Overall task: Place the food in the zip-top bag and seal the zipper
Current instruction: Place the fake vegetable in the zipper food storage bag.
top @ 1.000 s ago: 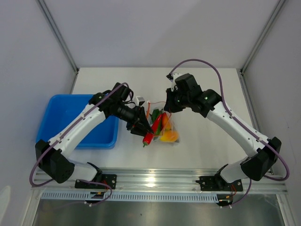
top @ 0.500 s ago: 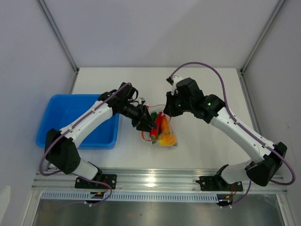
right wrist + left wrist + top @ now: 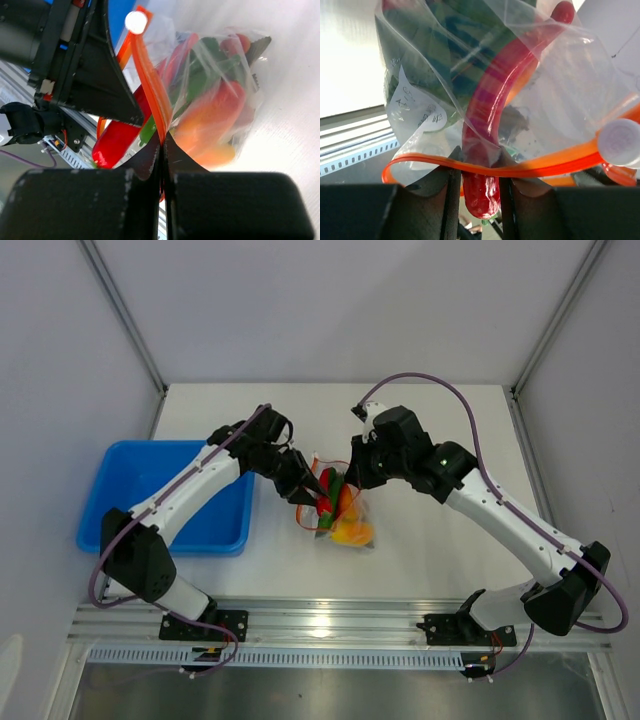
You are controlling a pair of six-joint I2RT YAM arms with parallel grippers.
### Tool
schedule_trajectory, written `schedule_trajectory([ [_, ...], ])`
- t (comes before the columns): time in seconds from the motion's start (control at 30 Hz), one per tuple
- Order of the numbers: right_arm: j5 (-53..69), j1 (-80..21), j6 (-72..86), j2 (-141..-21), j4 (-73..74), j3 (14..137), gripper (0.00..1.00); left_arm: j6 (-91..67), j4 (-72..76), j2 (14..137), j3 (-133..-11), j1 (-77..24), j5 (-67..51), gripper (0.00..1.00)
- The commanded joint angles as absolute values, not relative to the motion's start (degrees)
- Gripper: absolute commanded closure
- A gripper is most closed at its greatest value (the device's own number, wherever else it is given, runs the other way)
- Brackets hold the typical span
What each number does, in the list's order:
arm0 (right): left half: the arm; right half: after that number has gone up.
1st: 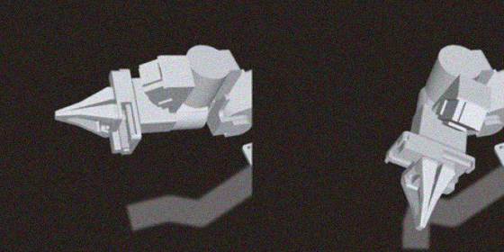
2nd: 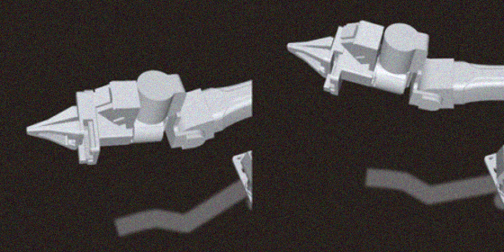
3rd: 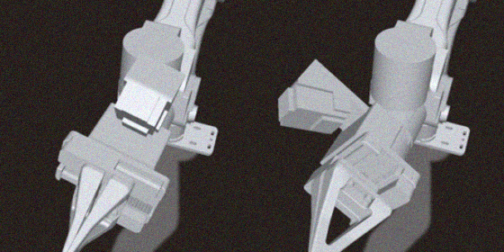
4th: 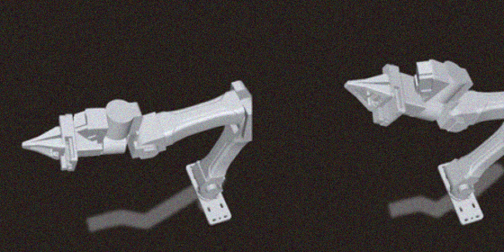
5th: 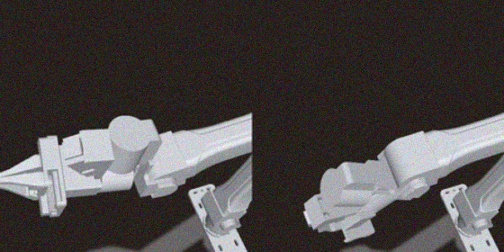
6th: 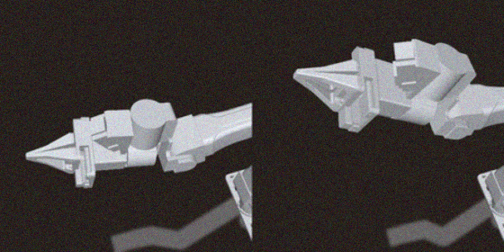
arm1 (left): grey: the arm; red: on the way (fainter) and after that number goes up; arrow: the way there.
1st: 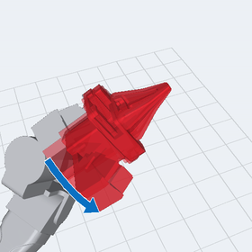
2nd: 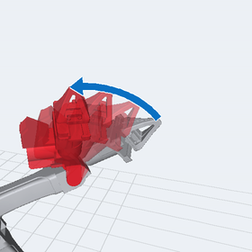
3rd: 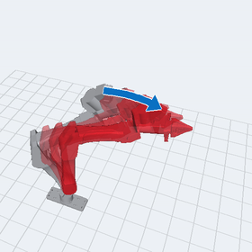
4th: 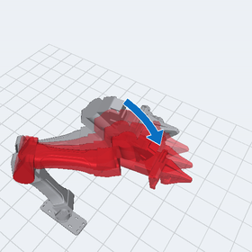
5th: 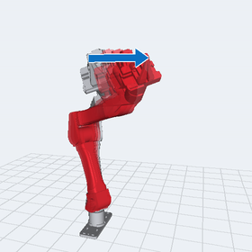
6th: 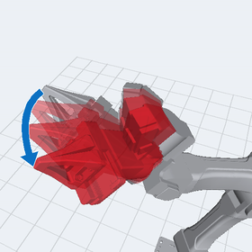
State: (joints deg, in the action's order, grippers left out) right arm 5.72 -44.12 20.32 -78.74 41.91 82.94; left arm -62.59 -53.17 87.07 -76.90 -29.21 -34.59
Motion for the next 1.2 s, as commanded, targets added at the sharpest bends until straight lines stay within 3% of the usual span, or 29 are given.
schedule_trajectory([
  [0.0,7.90,-44.65,21.27,-77.25,38.06,83.58,1.00,-70.84,-55.20,88.33,-79.54,-29.09,-31.37,0.99],
  [0.6,14.23,-43.24,22.15,-79.98,37.62,86.83,1.00,-64.69,-69.44,100.46,-95.01,-34.89,-21.70,0.96],
  [0.7,15.81,-41.93,23.11,-80.51,37.35,87.19,1.00,-64.16,-67.68,99.67,-91.94,-34.98,-22.50,0.82],
  [0.8,17.31,-40.61,23.99,-80.51,37.18,87.36,1.00,-63.11,-66.01,98.44,-90.36,-34.98,-23.38,0.45],
  [0.83,17.58,-40.26,24.08,-80.51,37.18,87.45,1.00,-62.41,-66.09,98.35,-90.35,-34.98,-23.47,0.38],
  [1.0,18.81,-39.38,24.61,-80.51,37.44,87.45,1.00,-58.46,-65.66,98.35,-92.46,-34.98,-25.92,0.23],
  [1.17,18.55,-39.02,24.61,-80.07,38.23,87.28,1.00,-54.06,-66.09,94.93,-95.89,-35.07,-26.28,0.20],
])
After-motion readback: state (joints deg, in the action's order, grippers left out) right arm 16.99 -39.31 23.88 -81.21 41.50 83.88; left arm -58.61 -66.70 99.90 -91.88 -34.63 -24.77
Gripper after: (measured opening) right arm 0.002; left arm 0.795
